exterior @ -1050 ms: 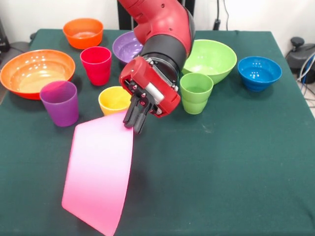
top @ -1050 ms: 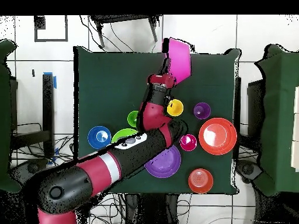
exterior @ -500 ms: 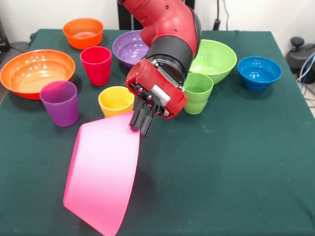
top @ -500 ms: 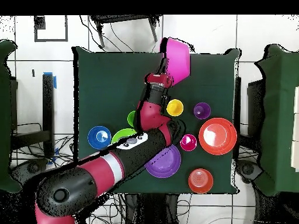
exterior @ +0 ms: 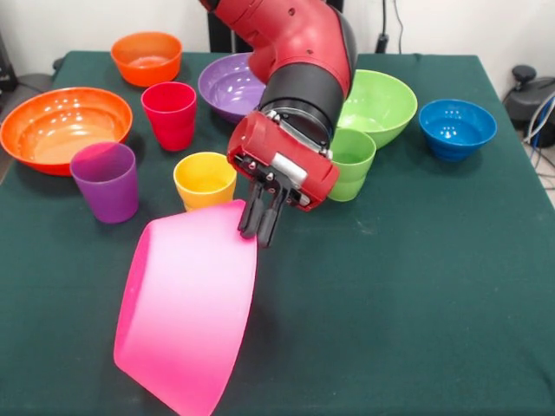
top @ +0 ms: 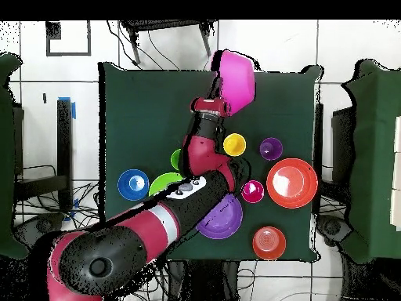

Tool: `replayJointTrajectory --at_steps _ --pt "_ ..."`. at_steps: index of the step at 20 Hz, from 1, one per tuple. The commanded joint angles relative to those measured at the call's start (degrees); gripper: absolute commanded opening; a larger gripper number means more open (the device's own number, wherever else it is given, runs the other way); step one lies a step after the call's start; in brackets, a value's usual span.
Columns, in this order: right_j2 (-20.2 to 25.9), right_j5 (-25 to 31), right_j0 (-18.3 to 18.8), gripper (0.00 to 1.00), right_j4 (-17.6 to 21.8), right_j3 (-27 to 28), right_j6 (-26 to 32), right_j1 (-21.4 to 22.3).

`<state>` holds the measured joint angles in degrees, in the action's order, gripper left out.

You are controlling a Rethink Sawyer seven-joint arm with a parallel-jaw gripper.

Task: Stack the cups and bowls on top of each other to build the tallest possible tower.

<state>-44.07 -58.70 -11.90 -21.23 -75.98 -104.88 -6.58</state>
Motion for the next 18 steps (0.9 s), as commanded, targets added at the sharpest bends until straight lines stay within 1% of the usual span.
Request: replayJointTrajectory --at_steps 1,2,5,8,10,14,18 --pt "16.6 16.6 3.1 0.0 8.9 1.1 -13.9 -3.4" --pt "16.8 16.6 3.2 0.0 9.0 1.0 -13.9 -3.3" --pt "19.3 18.4 4.7 0.0 12.4 1.3 -16.0 -2.1" --pt "21.0 19.6 5.7 0.0 14.5 1.3 -16.9 -1.3" --pt "22.1 20.9 6.4 0.0 16.5 1.5 -17.1 -0.5" --pt "25.3 23.2 8.4 0.0 21.1 1.7 -19.0 0.9" --pt "28.8 25.8 11.0 0.0 26.5 1.6 -20.6 2.8"
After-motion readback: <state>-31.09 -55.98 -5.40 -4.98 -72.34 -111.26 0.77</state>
